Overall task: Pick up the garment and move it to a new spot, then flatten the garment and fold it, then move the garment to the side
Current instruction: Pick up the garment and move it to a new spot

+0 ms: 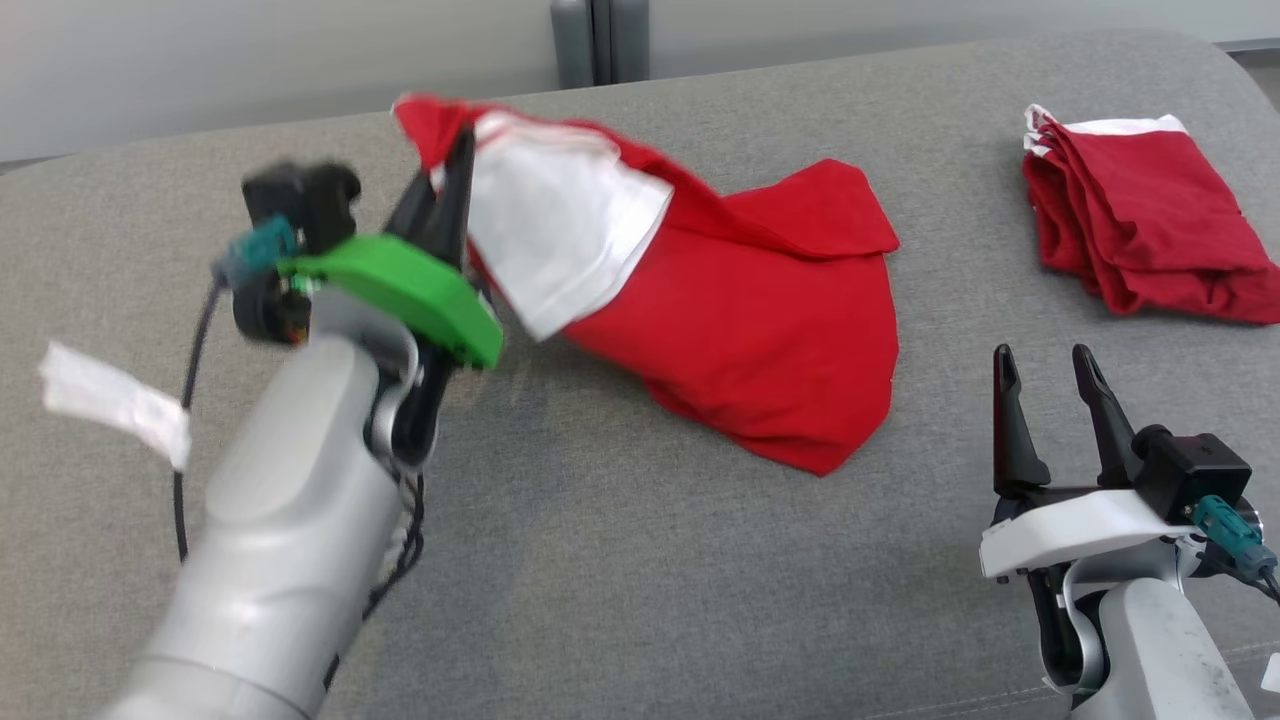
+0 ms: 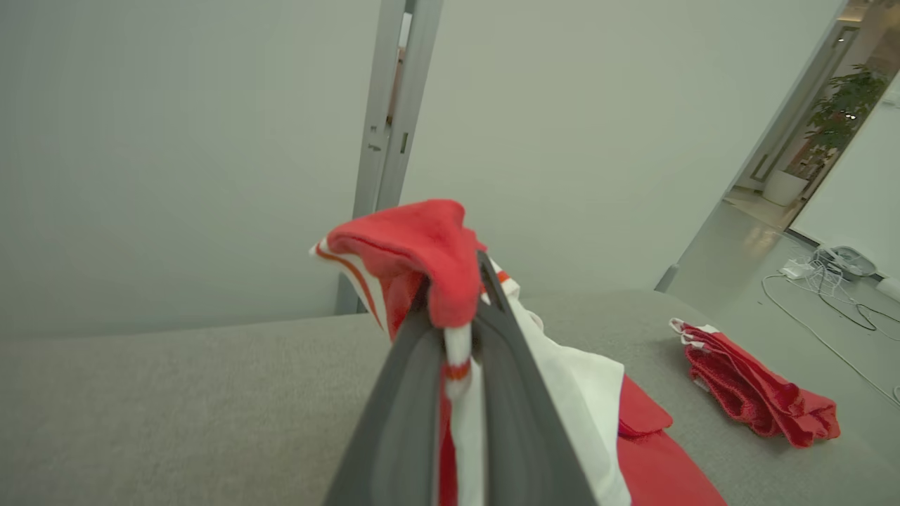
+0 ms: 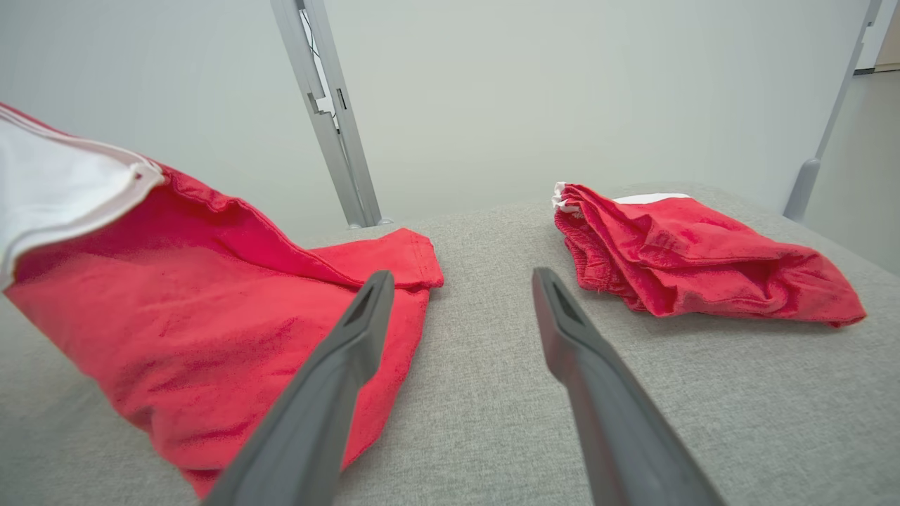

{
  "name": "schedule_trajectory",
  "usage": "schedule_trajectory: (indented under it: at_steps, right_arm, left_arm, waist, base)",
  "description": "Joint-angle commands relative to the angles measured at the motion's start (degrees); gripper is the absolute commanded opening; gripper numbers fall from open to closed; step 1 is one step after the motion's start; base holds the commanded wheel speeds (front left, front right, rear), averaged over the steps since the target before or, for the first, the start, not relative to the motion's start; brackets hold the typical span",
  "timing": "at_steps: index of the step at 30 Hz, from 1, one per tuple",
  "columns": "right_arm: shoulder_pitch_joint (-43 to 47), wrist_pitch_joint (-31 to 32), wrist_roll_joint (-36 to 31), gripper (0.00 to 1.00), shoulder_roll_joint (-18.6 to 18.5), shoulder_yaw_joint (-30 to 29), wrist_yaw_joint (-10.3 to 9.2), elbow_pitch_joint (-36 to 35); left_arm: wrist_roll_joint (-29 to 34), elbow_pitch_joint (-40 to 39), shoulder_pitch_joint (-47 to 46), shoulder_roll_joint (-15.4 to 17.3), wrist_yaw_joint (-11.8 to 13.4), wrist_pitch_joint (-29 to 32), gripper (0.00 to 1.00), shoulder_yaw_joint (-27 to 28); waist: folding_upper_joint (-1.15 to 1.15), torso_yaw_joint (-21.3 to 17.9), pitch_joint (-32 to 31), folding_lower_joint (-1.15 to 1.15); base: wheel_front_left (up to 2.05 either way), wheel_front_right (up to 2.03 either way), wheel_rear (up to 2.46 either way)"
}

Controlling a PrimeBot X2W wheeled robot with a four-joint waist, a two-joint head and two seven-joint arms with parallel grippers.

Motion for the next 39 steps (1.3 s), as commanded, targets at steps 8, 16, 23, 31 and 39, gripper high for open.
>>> schedule_trajectory:
  at_steps: [8, 16, 23, 31, 39]
  right_arm:
    - [-0.2, -0.3, -0.8, 1.0, -0.1, 0.4, -0.09, 0.5]
    - [0.5, -0.4, -1.6, 1.0, -0.1, 0.1, -0.09, 0.9]
    - [1.2, -0.4, -3.0, 1.0, -0.1, -0.9, -0.09, 1.8]
    - [2.1, -0.3, -4.5, 1.0, -0.1, -1.2, -0.09, 2.3]
    - [4.9, -0.3, -5.4, 1.0, -0.1, -0.5, -0.09, 1.0]
  left_arm:
    - [-3.2, 10.0, 11.7, -2.4, 1.4, -2.7, 1.0, 2.8]
    - [1.7, 8.8, 13.0, -2.1, 3.0, -3.0, 1.0, 6.4]
    - [8.1, 1.4, 18.1, -2.7, 3.7, -3.0, 1.0, 10.8]
    - [15.7, -8.7, 28.5, -3.5, 4.8, -3.0, 1.0, 15.1]
    - [19.9, -17.2, 38.4, -4.7, 5.7, -3.0, 1.0, 19.1]
  waist:
    - [0.0, 2.6, 1.1, 0.0]
    - [0.0, 4.0, -0.4, 0.0]
    - [0.0, 5.4, -3.9, 0.0]
    - [0.0, 7.3, -7.1, 0.0]
    - [0.0, 9.2, -8.8, 0.0]
  base:
    - [0.0, 0.0, 0.0]
    - [0.0, 0.0, 0.0]
    - [0.0, 0.0, 0.0]
    - [0.0, 0.0, 0.0]
    - [0.0, 0.0, 0.0]
